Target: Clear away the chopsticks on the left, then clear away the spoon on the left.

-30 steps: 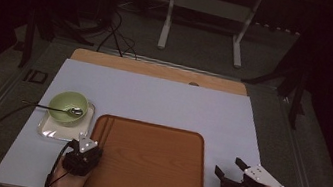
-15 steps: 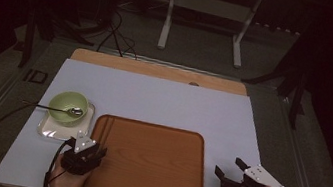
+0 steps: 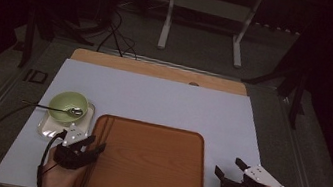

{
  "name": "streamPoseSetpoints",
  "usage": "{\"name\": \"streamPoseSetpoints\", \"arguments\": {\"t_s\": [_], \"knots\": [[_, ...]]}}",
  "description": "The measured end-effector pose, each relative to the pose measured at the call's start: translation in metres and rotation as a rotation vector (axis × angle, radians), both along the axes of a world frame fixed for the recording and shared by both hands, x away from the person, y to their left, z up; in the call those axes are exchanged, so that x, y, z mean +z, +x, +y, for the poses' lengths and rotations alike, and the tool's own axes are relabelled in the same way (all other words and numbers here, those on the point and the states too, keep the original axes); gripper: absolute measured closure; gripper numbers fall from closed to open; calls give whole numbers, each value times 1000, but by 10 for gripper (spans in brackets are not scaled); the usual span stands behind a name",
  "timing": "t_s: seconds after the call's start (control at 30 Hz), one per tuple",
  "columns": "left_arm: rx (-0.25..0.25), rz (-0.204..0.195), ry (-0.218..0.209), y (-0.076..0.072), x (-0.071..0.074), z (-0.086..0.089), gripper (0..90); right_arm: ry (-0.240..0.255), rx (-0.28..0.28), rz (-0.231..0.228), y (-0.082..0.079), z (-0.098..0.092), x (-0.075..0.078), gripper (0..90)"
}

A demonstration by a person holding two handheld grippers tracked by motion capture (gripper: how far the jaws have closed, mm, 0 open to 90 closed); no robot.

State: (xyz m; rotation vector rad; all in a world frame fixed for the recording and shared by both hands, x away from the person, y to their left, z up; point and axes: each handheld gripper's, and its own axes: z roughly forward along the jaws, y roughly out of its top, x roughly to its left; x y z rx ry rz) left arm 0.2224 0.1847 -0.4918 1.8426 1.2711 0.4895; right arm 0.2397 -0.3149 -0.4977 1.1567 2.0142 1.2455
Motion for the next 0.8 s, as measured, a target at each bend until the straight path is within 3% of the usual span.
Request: {"name": "streamPoseSetpoints", "arguments": {"t_s": [0.23, 0.8], "knots": [[13, -35, -8, 0, 4, 20, 486, 0, -3, 1, 0, 0, 0, 167], [149, -104, -9, -8, 15, 78, 482, 4, -3, 2, 0, 0, 0, 167]]}}
